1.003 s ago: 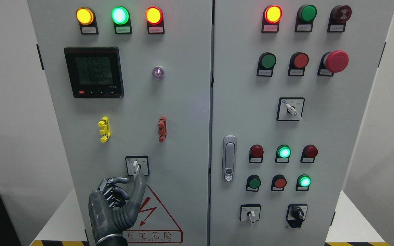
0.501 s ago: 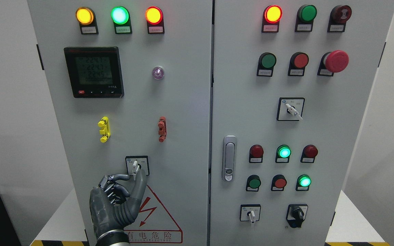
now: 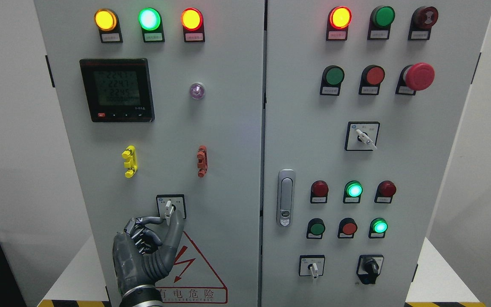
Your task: Turn on light switch 1
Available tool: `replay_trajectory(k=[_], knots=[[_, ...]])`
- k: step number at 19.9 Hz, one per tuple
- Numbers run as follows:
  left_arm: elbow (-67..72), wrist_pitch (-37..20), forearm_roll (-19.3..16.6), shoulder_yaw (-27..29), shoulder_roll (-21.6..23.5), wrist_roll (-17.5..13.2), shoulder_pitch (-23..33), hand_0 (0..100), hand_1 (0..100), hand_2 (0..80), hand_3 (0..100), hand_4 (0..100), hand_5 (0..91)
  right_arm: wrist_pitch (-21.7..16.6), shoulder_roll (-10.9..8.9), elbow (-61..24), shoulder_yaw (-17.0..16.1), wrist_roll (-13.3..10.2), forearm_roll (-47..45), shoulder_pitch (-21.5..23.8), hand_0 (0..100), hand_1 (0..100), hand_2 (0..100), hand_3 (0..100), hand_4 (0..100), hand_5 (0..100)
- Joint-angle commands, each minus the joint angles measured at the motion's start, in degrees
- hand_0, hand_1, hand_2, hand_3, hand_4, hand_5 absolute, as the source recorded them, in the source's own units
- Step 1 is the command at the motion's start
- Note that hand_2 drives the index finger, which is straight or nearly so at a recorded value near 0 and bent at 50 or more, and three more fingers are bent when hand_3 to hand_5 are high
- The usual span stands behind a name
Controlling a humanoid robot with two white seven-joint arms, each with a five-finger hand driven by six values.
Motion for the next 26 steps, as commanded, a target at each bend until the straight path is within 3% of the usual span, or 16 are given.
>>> replay_trajectory(k=[1,26], knots=[[0.15,0.42,0.0,-0.06,-0.05,0.01,-0.75,0,56,55.1,98,96,86.3,0.02,0.0,-0.03,0.0,0.07,0.0,0.0,0,0,0,0,0,0],[1.55,1.3,0.35,-0.14,-0.31,0.01,-1.72,4,51,55.4,100,98,86.1,0.02,0.0,-0.03,0.0,-0.02,0.0,0.0,0,0,0,0,0,0]])
